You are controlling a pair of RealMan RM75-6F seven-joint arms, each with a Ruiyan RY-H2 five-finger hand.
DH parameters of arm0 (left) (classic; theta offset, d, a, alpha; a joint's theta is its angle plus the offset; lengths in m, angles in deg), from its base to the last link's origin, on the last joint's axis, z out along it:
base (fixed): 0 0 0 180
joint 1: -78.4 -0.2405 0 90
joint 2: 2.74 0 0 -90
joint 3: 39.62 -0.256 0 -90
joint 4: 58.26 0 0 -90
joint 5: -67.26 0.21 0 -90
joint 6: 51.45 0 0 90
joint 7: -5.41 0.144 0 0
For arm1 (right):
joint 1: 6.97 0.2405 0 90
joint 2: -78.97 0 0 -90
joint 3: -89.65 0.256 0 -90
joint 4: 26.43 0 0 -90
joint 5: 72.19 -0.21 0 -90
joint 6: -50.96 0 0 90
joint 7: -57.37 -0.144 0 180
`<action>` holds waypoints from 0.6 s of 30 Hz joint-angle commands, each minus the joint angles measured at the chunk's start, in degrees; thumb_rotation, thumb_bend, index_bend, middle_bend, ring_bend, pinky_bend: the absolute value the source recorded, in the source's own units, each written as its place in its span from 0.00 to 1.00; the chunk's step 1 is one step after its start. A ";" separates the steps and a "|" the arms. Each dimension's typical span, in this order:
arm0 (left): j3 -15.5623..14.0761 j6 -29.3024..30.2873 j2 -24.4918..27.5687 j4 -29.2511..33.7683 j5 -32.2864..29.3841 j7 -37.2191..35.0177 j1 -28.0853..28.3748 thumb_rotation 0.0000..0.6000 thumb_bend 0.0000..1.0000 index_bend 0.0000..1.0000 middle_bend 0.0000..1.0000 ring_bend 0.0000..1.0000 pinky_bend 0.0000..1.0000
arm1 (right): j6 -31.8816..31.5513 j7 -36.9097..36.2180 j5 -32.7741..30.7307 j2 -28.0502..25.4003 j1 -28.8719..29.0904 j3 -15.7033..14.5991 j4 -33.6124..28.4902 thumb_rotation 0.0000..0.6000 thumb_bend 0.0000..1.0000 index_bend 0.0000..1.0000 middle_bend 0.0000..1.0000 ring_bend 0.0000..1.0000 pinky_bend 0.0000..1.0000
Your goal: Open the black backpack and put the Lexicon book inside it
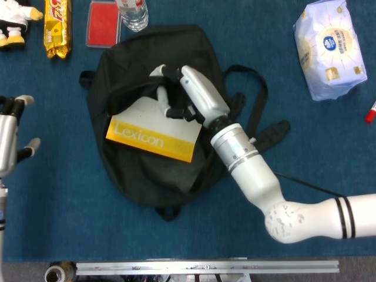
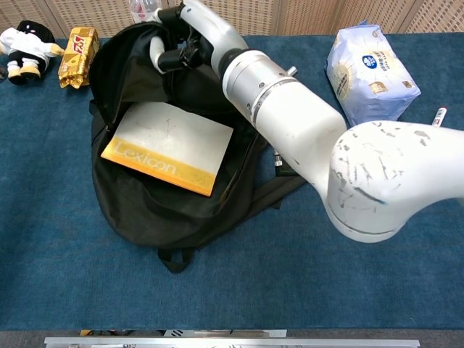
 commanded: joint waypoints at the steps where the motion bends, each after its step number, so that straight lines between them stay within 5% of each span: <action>1: 0.07 0.00 0.36 -0.42 -0.66 -0.79 -0.55 1.00 0.08 0.31 0.42 0.31 0.41 | 1.92 1.16 -2.45 -1.61 0.87 -1.16 -1.22 1.00 0.39 0.07 0.22 0.13 0.26; 11: 0.75 0.10 0.78 -0.88 -1.55 -2.28 -1.30 1.00 0.08 0.31 0.41 0.30 0.41 | 0.09 2.79 -4.05 -3.53 3.21 -2.62 -3.32 1.00 0.28 0.00 0.16 0.08 0.22; 18: 1.14 0.01 0.67 -1.19 -2.01 -2.63 -1.52 1.00 0.08 0.31 0.41 0.30 0.41 | -1.28 6.00 -5.38 -5.09 4.77 -4.65 -5.12 1.00 0.01 0.00 0.12 0.05 0.17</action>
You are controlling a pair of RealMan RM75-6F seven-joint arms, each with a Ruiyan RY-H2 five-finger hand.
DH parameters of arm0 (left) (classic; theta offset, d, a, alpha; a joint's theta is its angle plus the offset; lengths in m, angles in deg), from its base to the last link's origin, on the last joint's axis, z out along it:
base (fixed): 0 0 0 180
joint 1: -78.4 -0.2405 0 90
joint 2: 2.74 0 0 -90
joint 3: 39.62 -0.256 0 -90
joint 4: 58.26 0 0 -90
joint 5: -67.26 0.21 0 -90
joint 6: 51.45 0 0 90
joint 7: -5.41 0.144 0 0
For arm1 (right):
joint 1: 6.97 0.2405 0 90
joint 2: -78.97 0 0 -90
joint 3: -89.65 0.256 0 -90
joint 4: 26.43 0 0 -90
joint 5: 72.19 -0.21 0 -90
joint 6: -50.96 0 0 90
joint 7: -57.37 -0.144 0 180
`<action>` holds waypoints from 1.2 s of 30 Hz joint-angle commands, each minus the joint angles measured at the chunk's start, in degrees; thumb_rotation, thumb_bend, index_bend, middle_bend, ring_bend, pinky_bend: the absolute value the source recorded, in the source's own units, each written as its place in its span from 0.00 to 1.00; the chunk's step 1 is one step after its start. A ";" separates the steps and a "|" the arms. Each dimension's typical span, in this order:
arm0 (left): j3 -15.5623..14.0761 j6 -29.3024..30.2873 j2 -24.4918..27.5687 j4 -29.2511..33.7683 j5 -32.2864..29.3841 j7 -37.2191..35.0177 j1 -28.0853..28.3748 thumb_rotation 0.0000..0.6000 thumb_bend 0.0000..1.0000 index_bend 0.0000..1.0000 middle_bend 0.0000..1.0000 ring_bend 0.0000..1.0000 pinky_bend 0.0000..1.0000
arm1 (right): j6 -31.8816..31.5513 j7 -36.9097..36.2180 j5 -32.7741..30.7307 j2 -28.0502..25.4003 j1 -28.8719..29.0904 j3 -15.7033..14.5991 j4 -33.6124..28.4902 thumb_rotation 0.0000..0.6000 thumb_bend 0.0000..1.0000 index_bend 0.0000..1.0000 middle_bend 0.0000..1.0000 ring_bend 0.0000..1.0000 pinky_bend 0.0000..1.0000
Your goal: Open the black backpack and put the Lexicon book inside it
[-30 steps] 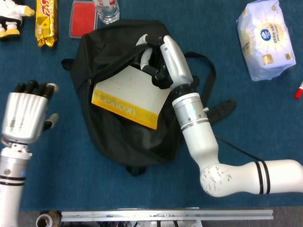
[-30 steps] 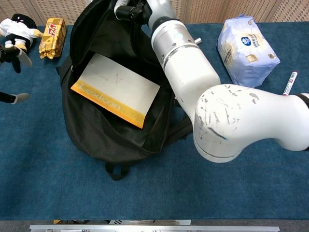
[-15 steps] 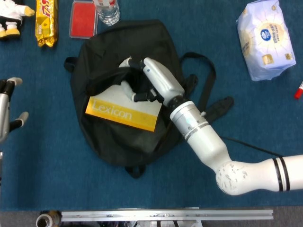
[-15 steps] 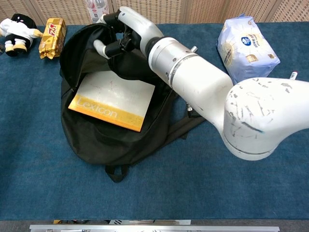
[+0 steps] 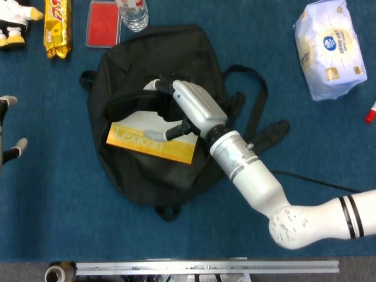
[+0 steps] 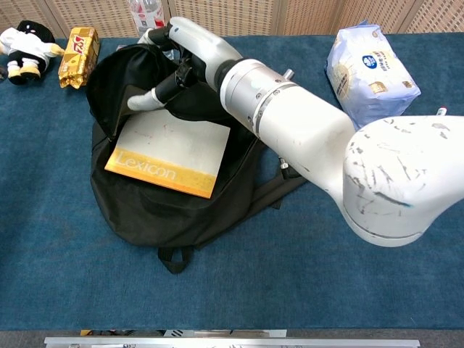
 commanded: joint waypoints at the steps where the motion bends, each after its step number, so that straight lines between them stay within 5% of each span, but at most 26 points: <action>1: 0.22 0.08 0.00 -0.01 -0.11 -0.11 -0.04 1.00 0.08 0.31 0.41 0.30 0.41 | 0.89 1.22 -1.49 -1.57 0.66 -1.08 -1.46 1.00 0.00 0.00 0.11 0.04 0.17; 22: 1.14 0.09 -0.57 -0.91 -1.07 -0.20 -0.33 1.00 0.08 0.32 0.41 0.30 0.41 | 6.82 -1.60 -0.28 -12.46 0.25 -5.48 -7.86 1.00 0.00 0.00 0.06 0.00 0.11; 27: 1.54 0.00 -0.22 -0.76 -1.19 -0.73 -0.27 1.00 0.08 0.32 0.41 0.30 0.41 | 5.06 -2.01 2.63 -14.40 -0.57 -6.67 -9.24 1.00 0.00 0.00 0.06 0.00 0.11; 36: 2.28 0.15 0.84 -1.39 -1.63 -4.22 -0.73 1.00 0.08 0.32 0.41 0.30 0.39 | -4.13 0.60 14.51 -20.05 -6.78 -13.43 -11.07 1.00 0.03 0.00 0.14 0.03 0.14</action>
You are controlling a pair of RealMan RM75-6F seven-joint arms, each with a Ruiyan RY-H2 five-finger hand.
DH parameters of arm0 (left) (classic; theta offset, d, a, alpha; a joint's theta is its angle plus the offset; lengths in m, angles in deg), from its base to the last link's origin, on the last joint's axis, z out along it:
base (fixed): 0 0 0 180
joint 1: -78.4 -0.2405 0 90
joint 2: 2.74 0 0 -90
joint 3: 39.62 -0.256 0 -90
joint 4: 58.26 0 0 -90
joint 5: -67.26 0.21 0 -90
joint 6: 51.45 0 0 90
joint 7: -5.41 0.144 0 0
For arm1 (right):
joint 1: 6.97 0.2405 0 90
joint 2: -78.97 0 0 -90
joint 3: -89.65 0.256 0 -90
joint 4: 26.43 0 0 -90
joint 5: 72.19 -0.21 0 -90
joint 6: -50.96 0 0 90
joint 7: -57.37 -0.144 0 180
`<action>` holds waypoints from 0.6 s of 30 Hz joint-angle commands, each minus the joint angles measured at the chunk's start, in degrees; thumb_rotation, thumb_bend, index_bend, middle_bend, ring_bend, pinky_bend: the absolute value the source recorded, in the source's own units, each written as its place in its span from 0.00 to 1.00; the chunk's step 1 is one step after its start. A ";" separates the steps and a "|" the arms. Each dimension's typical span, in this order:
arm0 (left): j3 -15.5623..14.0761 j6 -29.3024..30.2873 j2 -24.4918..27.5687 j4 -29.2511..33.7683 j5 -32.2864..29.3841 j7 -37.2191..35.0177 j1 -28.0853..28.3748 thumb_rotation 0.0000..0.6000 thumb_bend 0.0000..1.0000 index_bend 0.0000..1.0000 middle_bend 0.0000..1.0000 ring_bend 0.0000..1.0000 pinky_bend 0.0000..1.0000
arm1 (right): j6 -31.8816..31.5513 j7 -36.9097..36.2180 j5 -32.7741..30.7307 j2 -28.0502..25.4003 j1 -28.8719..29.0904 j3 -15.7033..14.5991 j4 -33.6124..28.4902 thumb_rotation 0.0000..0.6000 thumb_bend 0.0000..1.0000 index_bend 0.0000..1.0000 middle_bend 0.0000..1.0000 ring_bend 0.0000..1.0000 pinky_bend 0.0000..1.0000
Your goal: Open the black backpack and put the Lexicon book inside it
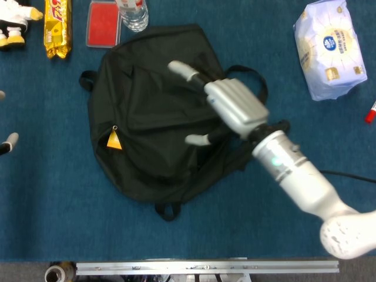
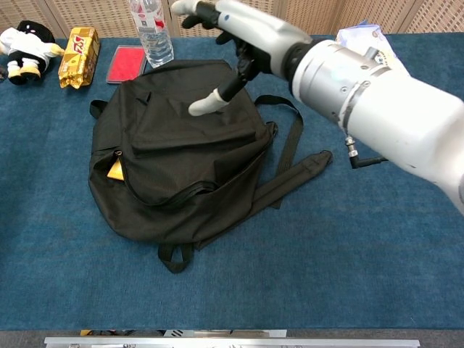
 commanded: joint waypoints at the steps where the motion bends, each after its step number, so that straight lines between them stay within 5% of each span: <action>1: 0.12 0.06 0.43 -0.33 0.04 -1.30 -0.25 1.00 0.08 0.32 0.41 0.30 0.39 | -3.21 -0.29 4.35 -3.30 -3.87 -3.03 -0.79 1.00 0.07 0.00 0.16 0.03 0.16; 4: 0.06 0.07 1.50 -0.42 0.59 -4.17 -0.66 1.00 0.08 0.32 0.41 0.30 0.38 | -5.84 -1.21 9.14 -7.80 -8.31 -6.51 -0.31 1.00 0.16 0.00 0.18 0.05 0.18; 18: -0.87 2.08 3.01 -3.40 4.22 -15.73 -3.01 1.00 0.08 0.32 0.41 0.30 0.36 | -16.19 -5.56 27.52 -17.46 -24.81 -18.62 7.13 1.00 0.20 0.04 0.26 0.11 0.24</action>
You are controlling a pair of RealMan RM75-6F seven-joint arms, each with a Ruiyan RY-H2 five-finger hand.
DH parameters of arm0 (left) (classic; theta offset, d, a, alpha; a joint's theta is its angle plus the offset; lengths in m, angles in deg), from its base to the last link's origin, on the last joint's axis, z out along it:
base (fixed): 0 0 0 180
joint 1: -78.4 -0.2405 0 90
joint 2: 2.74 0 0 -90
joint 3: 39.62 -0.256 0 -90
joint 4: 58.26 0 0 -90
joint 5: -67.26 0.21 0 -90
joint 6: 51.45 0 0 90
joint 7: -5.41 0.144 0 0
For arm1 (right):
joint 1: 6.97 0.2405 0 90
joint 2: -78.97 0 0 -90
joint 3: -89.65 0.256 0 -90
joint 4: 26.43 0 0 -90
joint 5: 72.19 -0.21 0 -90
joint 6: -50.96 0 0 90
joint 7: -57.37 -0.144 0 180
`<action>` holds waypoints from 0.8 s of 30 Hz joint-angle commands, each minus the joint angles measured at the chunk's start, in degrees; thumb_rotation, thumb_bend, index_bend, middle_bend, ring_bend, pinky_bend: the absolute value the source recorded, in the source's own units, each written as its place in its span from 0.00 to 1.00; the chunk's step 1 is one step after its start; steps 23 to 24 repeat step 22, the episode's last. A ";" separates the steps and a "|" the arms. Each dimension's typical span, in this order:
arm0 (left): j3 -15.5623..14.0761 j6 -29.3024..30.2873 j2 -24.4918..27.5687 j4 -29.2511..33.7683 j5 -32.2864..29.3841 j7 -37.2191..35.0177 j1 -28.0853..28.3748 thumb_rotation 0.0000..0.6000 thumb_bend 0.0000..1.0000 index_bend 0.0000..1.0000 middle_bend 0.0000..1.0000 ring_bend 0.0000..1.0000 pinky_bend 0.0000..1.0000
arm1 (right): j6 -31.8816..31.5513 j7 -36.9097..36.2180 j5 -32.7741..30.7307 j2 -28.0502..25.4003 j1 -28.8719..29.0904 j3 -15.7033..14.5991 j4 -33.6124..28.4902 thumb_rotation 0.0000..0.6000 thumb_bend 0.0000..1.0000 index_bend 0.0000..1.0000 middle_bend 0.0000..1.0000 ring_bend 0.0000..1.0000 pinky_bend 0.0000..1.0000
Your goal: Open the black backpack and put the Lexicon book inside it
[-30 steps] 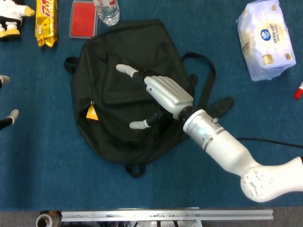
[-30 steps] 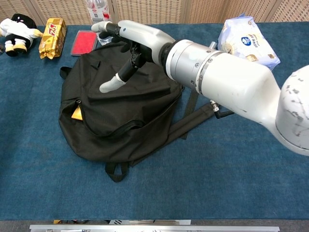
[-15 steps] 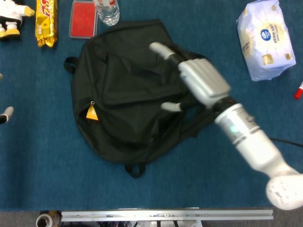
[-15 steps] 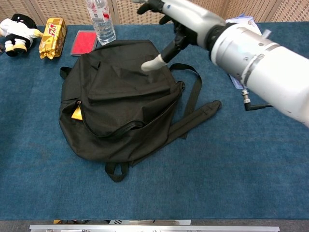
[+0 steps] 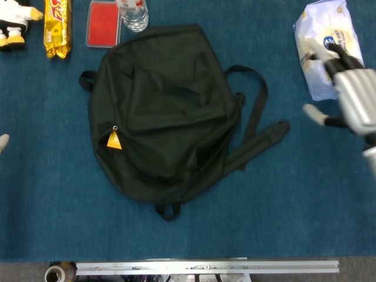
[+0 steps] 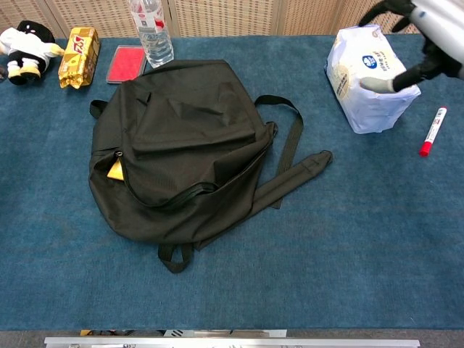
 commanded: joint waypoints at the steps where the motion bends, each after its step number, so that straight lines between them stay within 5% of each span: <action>1: -0.58 1.19 -0.14 -1.87 1.41 -1.85 -0.84 1.00 0.08 0.32 0.41 0.30 0.36 | -3.09 -2.47 3.80 -2.71 -4.83 -3.41 3.20 1.00 0.20 0.04 0.26 0.11 0.24; 11: -1.83 0.20 0.56 -2.04 -0.06 1.61 -2.09 1.00 0.08 0.32 0.39 0.28 0.32 | -8.87 -8.66 6.54 -3.45 -15.38 -5.83 12.23 1.00 0.20 0.08 0.26 0.11 0.24; 24: -3.41 0.81 0.73 -0.30 2.08 2.78 -3.13 1.00 0.08 0.32 0.39 0.28 0.31 | -9.33 -14.80 11.25 -2.10 -20.09 -4.72 16.53 1.00 0.19 0.12 0.28 0.11 0.24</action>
